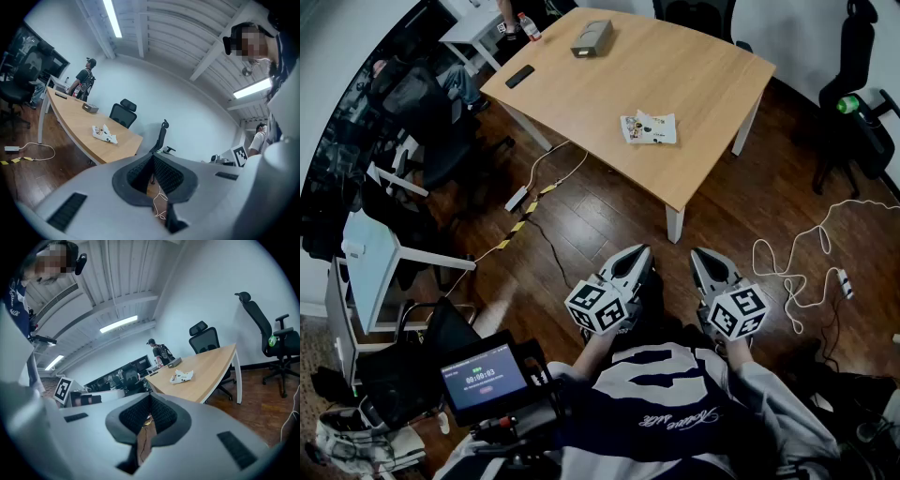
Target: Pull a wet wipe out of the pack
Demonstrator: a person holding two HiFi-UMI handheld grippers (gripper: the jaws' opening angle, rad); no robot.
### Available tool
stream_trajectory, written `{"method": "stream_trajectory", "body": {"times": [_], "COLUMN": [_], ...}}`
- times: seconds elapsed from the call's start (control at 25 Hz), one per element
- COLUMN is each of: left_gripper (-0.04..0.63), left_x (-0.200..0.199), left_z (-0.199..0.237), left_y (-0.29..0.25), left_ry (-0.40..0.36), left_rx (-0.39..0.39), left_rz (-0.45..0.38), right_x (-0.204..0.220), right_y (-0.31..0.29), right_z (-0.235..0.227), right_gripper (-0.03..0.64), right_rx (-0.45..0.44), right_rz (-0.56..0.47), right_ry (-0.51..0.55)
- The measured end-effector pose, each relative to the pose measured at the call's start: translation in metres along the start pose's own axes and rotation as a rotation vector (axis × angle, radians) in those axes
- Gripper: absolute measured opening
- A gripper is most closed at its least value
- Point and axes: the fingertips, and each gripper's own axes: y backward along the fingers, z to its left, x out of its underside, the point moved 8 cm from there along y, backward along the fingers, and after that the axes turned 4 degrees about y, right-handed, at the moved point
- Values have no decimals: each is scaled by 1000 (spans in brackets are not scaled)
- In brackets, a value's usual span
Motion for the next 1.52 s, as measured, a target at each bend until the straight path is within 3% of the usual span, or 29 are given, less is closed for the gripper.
{"method": "stream_trajectory", "body": {"times": [0.2,0.84,1.24,1.52], "left_gripper": [3,3,3,3], "left_x": [-26,-129,-116,-108], "left_z": [36,194,237,265], "left_y": [-26,-145,-184,-205], "left_ry": [9,11,62,97], "left_rx": [4,101,90,-27], "left_rz": [-4,97,206,243], "right_x": [-10,-75,-86,-95], "right_y": [-32,-197,-227,-250], "right_z": [-14,-79,-102,-129], "right_gripper": [-5,-5,23,35], "right_rx": [30,176,213,149], "right_rz": [9,0,79,142], "right_ry": [-11,-29,-26,-12]}}
